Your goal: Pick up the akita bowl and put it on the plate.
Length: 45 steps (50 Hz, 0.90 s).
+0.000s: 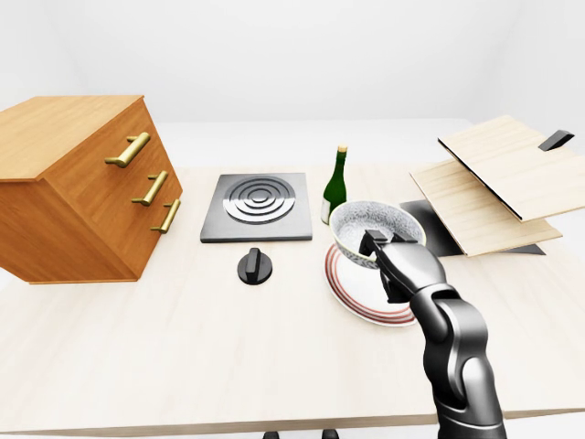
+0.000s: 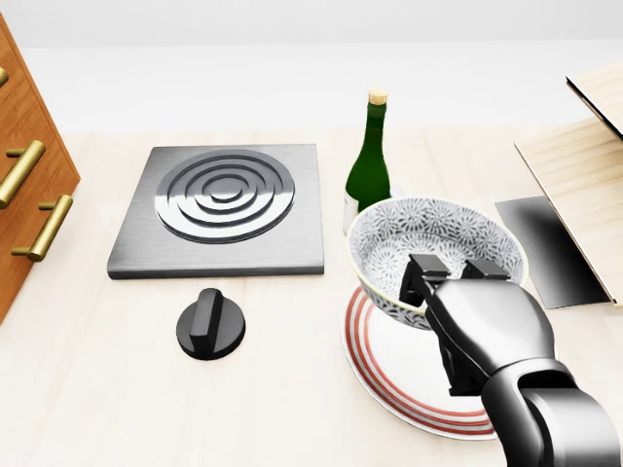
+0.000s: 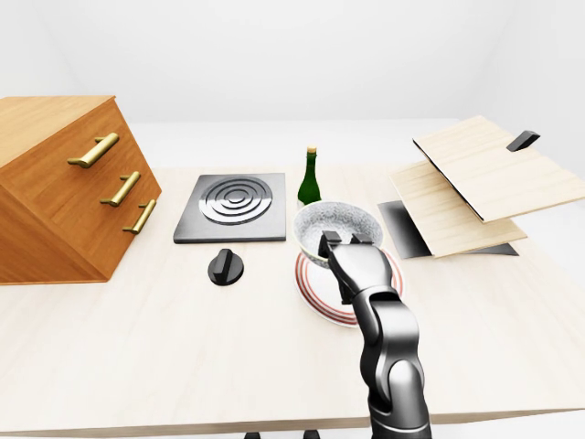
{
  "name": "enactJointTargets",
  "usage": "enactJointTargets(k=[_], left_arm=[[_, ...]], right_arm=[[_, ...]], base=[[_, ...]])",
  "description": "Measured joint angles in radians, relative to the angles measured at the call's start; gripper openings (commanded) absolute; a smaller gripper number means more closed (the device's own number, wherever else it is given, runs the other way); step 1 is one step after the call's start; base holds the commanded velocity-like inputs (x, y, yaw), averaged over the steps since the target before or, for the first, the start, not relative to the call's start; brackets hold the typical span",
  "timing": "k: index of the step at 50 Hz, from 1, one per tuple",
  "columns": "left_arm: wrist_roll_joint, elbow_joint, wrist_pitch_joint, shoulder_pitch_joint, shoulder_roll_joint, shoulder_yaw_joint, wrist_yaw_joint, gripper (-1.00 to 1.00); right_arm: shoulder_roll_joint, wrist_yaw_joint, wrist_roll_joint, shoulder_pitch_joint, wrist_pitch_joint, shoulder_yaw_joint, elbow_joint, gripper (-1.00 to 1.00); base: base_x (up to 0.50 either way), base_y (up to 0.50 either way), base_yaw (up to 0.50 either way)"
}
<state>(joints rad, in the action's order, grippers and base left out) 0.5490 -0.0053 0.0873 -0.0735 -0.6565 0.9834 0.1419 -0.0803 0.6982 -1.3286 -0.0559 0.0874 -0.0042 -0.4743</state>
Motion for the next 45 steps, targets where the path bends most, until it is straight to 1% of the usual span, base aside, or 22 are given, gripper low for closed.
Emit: enactJointTargets(k=[20,45], left_arm=[[0.005,-0.002,0.0,0.002,-0.001,0.004,0.002,1.0],[0.007,-0.013,0.0,0.0,-0.005,0.008,0.009,1.0]], right_arm=[[-0.016,0.0,0.014,-0.015,0.0,-0.016,0.034,-1.0],[-0.037,0.0,0.032,0.003,0.0,-0.043,0.087,-1.0]], base=[[0.0,0.0,0.0],[0.0,0.0,0.0]])
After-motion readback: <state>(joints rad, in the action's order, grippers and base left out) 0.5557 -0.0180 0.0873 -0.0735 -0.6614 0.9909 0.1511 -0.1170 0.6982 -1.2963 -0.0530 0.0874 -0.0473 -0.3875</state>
